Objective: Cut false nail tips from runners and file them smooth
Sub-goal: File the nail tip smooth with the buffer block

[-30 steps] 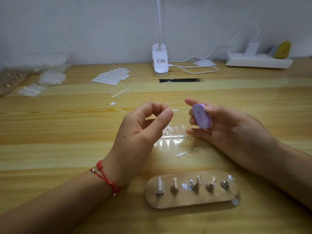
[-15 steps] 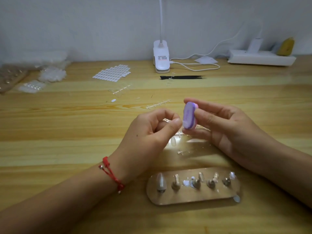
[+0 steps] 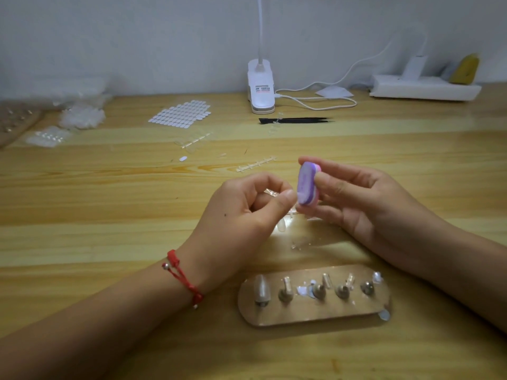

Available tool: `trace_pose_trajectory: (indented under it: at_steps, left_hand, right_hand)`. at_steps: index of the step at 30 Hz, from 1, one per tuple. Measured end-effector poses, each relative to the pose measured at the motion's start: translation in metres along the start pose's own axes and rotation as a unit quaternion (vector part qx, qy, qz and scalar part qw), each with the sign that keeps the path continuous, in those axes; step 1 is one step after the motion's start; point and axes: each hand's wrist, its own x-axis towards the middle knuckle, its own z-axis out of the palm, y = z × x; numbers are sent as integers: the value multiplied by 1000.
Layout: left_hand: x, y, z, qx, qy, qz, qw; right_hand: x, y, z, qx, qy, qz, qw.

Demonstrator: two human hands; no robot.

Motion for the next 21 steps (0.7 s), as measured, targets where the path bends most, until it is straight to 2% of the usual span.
trace_pose_trajectory:
  at_steps: [3, 8, 11, 14, 18, 21]
  left_hand:
    - [1, 0, -1, -1, 25, 12, 1000]
    - [0, -1, 0, 10, 14, 6, 1000]
    - [1, -1, -2, -10, 39, 5, 999]
    - [0, -2, -1, 11, 12, -2, 1000]
    - [1, -1, -3, -4, 30, 3, 1000]
    - [1, 0, -4, 37, 3, 16, 999]
  right_hand:
    - [-1, 0, 2, -23, -15, -1, 1000]
    - [1, 0, 0, 0, 5, -1, 1000]
    - [-1, 1, 2, -25, -19, -2, 999]
    - [0, -1, 0, -5, 0, 1, 1000]
    - [-1, -1, 1, -29, -16, 2, 999]
    - [-1, 1, 1, -17, -7, -1, 1000]
